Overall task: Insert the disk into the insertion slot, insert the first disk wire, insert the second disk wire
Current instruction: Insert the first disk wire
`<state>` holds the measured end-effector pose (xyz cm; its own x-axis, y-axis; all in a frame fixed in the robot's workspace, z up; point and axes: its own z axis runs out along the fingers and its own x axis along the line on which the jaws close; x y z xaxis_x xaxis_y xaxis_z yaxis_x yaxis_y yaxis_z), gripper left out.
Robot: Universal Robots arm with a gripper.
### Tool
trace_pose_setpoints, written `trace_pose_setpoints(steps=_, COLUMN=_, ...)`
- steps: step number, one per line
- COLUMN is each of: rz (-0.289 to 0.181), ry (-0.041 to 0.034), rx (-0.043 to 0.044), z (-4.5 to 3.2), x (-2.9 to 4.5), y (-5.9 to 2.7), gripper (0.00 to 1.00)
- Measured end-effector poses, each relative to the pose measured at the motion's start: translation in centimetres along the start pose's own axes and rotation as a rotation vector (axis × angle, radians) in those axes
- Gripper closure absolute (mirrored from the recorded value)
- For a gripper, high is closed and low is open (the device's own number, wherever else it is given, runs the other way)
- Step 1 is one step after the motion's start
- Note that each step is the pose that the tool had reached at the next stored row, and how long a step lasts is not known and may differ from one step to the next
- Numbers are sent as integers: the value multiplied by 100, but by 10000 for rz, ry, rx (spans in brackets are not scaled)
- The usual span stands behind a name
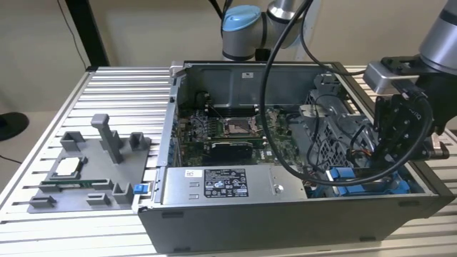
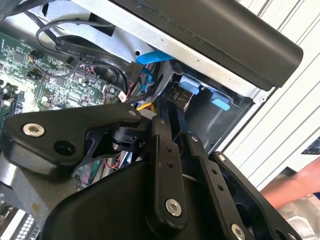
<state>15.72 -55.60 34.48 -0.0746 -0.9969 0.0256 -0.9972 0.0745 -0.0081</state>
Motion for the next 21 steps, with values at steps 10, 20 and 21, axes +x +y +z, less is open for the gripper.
trace_pose_setpoints(steps=10, rz=-125, ry=-2, rx=5, z=16, x=0, y=-8, gripper=100)
trace_pose_setpoints(steps=20, rz=-147, ry=0, rx=6, z=30, x=11, y=-10, gripper=100)
trace_pose_setpoints(steps=21, rz=-148, ry=0, rx=6, z=32, x=11, y=-10, gripper=100)
